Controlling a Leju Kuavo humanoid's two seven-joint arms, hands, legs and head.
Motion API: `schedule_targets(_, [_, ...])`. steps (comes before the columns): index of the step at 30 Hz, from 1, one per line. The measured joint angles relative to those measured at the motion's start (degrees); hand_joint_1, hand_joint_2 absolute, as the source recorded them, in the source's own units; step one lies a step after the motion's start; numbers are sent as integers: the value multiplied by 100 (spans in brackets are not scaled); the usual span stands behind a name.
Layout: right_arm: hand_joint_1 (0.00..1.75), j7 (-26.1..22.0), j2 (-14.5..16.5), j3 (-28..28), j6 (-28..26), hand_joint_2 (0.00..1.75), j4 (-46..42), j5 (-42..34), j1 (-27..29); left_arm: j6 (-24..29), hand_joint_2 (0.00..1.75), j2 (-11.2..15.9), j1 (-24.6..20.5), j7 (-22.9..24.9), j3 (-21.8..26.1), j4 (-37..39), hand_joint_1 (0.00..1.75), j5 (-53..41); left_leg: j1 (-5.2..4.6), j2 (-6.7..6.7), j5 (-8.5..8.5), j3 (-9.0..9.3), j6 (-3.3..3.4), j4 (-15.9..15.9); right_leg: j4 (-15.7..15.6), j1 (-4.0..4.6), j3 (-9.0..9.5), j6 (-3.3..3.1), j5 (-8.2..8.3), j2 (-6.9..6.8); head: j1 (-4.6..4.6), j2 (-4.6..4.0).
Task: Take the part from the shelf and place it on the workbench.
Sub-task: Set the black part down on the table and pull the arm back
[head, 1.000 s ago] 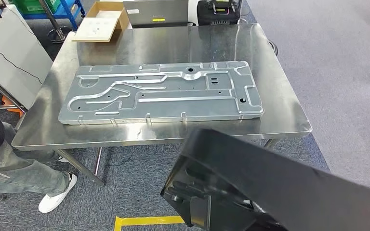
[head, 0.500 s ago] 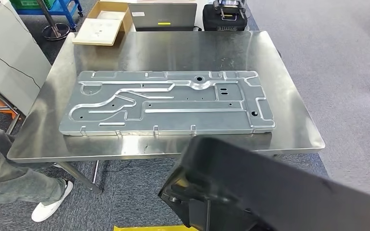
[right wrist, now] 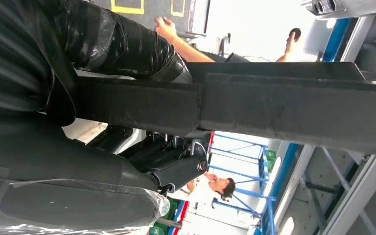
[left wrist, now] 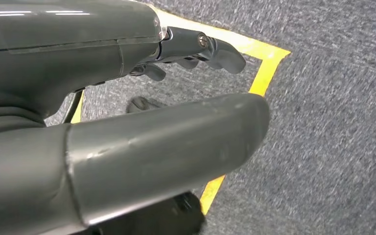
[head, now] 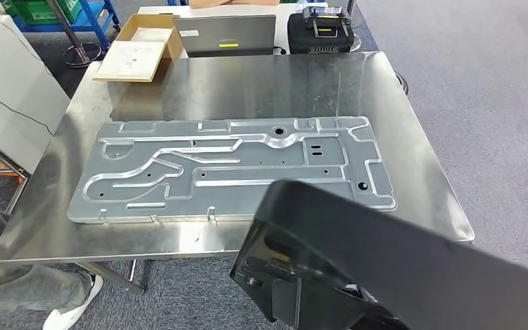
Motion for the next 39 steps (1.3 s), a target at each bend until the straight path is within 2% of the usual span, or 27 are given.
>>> schedule_targets(1, [175, -2, -1, 0, -38, 175, 0, 49, 3, 1, 0, 0, 6, -4, 1, 0, 0, 1, 8, 2, 109, -55, -4, -131, 1, -6, 75, 13, -53, 6, 0, 0])
schedule_targets(2, [175, -15, -1, -1, -117, 175, -1, 154, 6, 2, 0, 1, 11, -8, 2, 0, 0, 5, 16, 4, 360, -35, -8, -425, 2, -13, 158, 32, -109, 10, 1, 0])
schedule_targets(3, [175, -32, -6, -6, -236, 175, -3, 302, 7, 4, 0, 1, 18, -13, 8, 0, 0, 15, 22, 7, 715, 11, -3, -797, 0, -18, 224, 56, -163, 12, 1, 0])
schedule_targets(4, [175, -44, -29, -20, -394, 175, -3, 446, 0, 3, 0, 1, 25, -18, 17, 0, 0, 21, 15, 10, 982, 41, 7, -1113, 11, -21, 278, 85, -209, 18, 0, -1])
schedule_targets(5, [175, -31, -70, -57, -576, 175, -2, 527, -45, -6, 0, 2, 31, -22, 26, 0, 0, 12, 5, 12, 1183, 59, 33, -1323, 20, -16, 295, 122, -251, 27, 1, -1])
schedule_targets(6, [175, 31, -143, -136, -719, 175, 16, 483, -145, -27, 0, 4, 37, -26, 33, 0, 0, -13, -10, 15, 1282, 49, 72, -1420, 25, -11, 292, 160, -279, 39, 1, -1])
schedule_targets(9, [175, 439, -457, -693, -823, 175, 276, 68, -855, -108, 0, 9, 5, -25, 31, 0, 0, -140, -15, 29, 1316, 53, 196, -1454, 38, -17, 275, 271, -340, 59, 3, 0])
schedule_targets(10, [175, 592, -554, -933, -812, 175, 441, 92, -1179, -125, 0, 10, -22, -22, 27, 0, 0, -174, -6, 35, 1322, 63, 232, -1471, 148, -25, 227, 304, -409, 43, 3, -1])
schedule_targets(11, [175, 737, -635, -1148, -826, 175, 633, 256, -1505, -140, 0, 13, -51, -16, 19, 0, 0, -214, 4, 38, 1325, 74, 263, -1487, 375, -33, 115, 334, -529, 21, 4, -1])
schedule_targets(13, [175, 1014, -761, -1422, -939, 175, 1097, 958, -2129, -166, 0, 21, -83, -4, 0, 0, 0, -288, -6, 37, 1306, 79, 310, -1487, 1136, -42, -312, 378, -837, -13, 5, -1])
schedule_targets(14, [175, 1153, -813, -1474, -1032, 175, 1356, 1429, -2406, -178, 0, 27, -91, 1, -10, 0, 0, -327, -13, 33, 1295, 82, 321, -1484, 1485, -45, -540, 390, -923, -17, 5, -1])
schedule_targets(15, [175, 1286, -859, -1478, -1136, 175, 1621, 1930, -2671, -190, 0, 33, -97, 4, -18, 0, 0, -361, -21, 26, 1282, 92, 329, -1480, 1674, -45, -702, 392, -897, -18, 5, -1])
schedule_targets(16, [175, 1406, -898, -1437, -1246, 175, 1878, 2434, -2924, -202, 0, 40, -102, 7, -26, 0, 0, -392, -28, 16, 1266, 109, 332, -1477, 1643, -43, -761, 381, -747, -19, 5, -1])
schedule_targets(17, [175, 1517, -930, -1365, -1362, 175, 2127, 2938, -3173, -217, 0, 45, -107, 6, -38, 0, 0, -428, -38, 5, 1246, 137, 329, -1474, 1391, -39, -710, 356, -492, -18, 5, -1])
schedule_targets(19, [175, 1716, -956, -1102, -1589, 175, 2632, 3874, -3702, -253, 0, 51, -121, 4, -76, 1, 0, -492, -60, -10, 1207, 184, 314, -1475, 663, -12, -475, 270, 11, -17, 3, -1])
schedule_targets(20, [175, 1802, -956, -921, -1683, 175, 2880, 4262, -3968, -268, 0, 54, -135, 3, -100, 1, 0, -522, -67, -15, 1199, 189, 297, -1476, 397, 9, -383, 226, 141, -17, 3, -1])
schedule_targets(21, [175, 1885, -948, -713, -1757, 175, 3126, 4601, -4218, -279, 0, 57, -150, 3, -121, 2, 0, -547, -68, -17, 1197, 179, 277, -1478, 249, 31, -336, 189, 176, -18, 2, -1])
schedule_targets(24, [175, 2073, -848, -58, -1859, 175, 3745, 5284, -4789, -302, 0, 79, -188, -2, -162, 1, 0, -610, -79, -8, 1183, 155, 188, -1478, 98, 25, -286, 122, 127, -23, 2, 0])
schedule_targets(26, [175, 2173, -713, 350, -1881, 175, 4088, 5515, -5067, -323, 0, 96, -205, -11, -177, 0, 0, -643, -82, -2, 1018, 31, 124, -1200, 9, -19, -213, 82, 131, -39, -2, -1])
schedule_targets(29, [175, 2254, -491, 859, -1843, 175, 4552, 5633, -5370, -355, 0, 107, -212, -26, -197, 0, 0, -676, -48, 4, 613, -565, 58, -121, -9, -22, -162, 40, 109, -49, -4, -1])
schedule_targets(30, [175, 2256, -425, 1012, -1802, 175, 4700, 5648, -5422, -371, 0, 109, -208, -33, -203, 0, 0, -684, -44, 4, 598, -724, 46, 107, -4, -19, -149, 37, 93, -49, -4, -1])
schedule_targets(31, [175, 2250, -368, 1157, -1745, 175, 4846, 5658, -5460, -392, 0, 109, -203, -44, -207, 0, 0, -689, -42, 5, 699, -780, 39, 118, 2, -17, -129, 40, 72, -50, -4, 0])
schedule_targets(32, [175, 2236, -312, 1297, -1676, 175, 4992, 5664, -5491, -417, 0, 110, -200, -61, -211, 0, 0, -696, -41, 6, 904, -714, 41, -106, 9, -17, -102, 48, 46, -52, -4, 0])
schedule_targets(33, [175, 2214, -253, 1430, -1612, 175, 5144, 5666, -5519, -447, 0, 110, -200, -80, -216, 0, 0, -706, -41, 9, 1165, -554, 51, -508, 18, -17, -70, 61, 14, -54, -4, 0])
schedule_targets(35, [175, 2157, -127, 1655, -1549, 175, 5457, 5664, -5573, -502, 0, 112, -203, -110, -229, 0, 0, -722, -50, 7, 1467, -223, 81, -1222, 45, 6, -40, 104, -45, -57, -3, -1])
schedule_targets(36, [175, 2133, -65, 1745, -1551, 175, 5611, 5661, -5589, -527, 0, 113, -203, -120, -238, 0, 0, -729, -54, 4, 1504, -140, 98, -1409, 56, 18, -42, 126, -63, -57, -2, -1])
schedule_targets(39, [175, 2116, 133, 1957, -1609, 175, 6021, 5657, -5593, -593, 0, 114, -196, -181, -269, 0, 0, -748, -46, 0, 1461, -104, 166, -1495, 73, 29, -52, 199, -105, -52, -3, 0])
